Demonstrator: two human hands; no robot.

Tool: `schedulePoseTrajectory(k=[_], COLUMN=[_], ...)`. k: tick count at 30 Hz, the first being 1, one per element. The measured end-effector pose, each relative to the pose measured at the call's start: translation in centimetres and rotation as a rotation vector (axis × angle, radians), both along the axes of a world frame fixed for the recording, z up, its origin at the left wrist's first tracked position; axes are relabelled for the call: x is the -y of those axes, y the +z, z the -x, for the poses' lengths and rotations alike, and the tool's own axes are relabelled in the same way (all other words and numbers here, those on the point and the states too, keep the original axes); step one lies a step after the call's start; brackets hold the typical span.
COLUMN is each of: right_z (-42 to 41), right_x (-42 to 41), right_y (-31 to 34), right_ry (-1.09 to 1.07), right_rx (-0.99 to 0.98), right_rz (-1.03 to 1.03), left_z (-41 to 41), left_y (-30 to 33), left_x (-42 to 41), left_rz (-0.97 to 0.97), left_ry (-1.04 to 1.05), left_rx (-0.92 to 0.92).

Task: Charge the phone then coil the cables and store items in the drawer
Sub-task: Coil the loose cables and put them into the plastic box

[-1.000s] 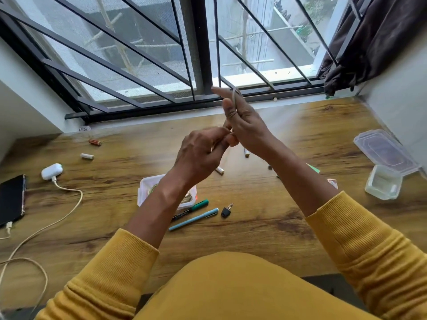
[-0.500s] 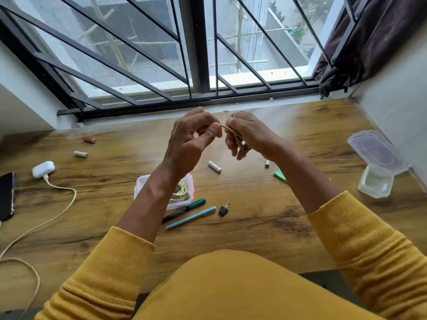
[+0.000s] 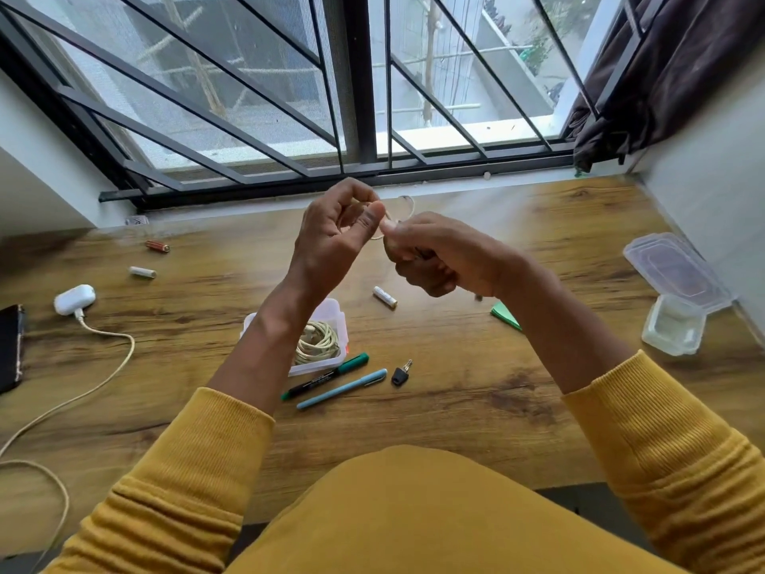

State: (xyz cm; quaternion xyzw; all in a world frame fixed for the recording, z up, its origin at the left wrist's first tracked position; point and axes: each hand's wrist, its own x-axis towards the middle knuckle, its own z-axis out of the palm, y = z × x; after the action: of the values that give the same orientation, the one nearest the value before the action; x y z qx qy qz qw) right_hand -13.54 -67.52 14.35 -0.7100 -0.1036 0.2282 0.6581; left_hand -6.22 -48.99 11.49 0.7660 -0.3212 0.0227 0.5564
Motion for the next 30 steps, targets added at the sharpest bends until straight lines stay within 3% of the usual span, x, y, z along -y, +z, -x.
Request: schedulePoseTrajectory(k=[5, 16, 19, 26, 30], right_z=[-0.1, -0.7, -0.9, -1.5, -1.9], right_x=[0.7, -0.5, -0.4, -0.8, -0.8], right_y=[1.0, 0.6, 0.2, -0.5, -1.0], right_ry=[0.014, -0.334, -0.441, -0.616, -0.677], right_rx=[0.061, 0.123, 0.189, 0.409, 0.467], right_rz=[-0.206, -0.801, -0.757, -0.225, -0.132], left_z=[0.3, 4.3, 4.8, 4.6, 4.1], left_y=[-0.8, -3.2, -3.1, -1.7, -0.4], left_x=[0.8, 3.9, 4.2, 3.7, 3.2], left_rz=[-0.039, -0.098, -0.13, -0.235, -0.259], left_ry=[0.033, 0.056, 0.067, 0.008, 0.043], left_rx=[0.061, 0.183, 0.184, 0.111, 0.17])
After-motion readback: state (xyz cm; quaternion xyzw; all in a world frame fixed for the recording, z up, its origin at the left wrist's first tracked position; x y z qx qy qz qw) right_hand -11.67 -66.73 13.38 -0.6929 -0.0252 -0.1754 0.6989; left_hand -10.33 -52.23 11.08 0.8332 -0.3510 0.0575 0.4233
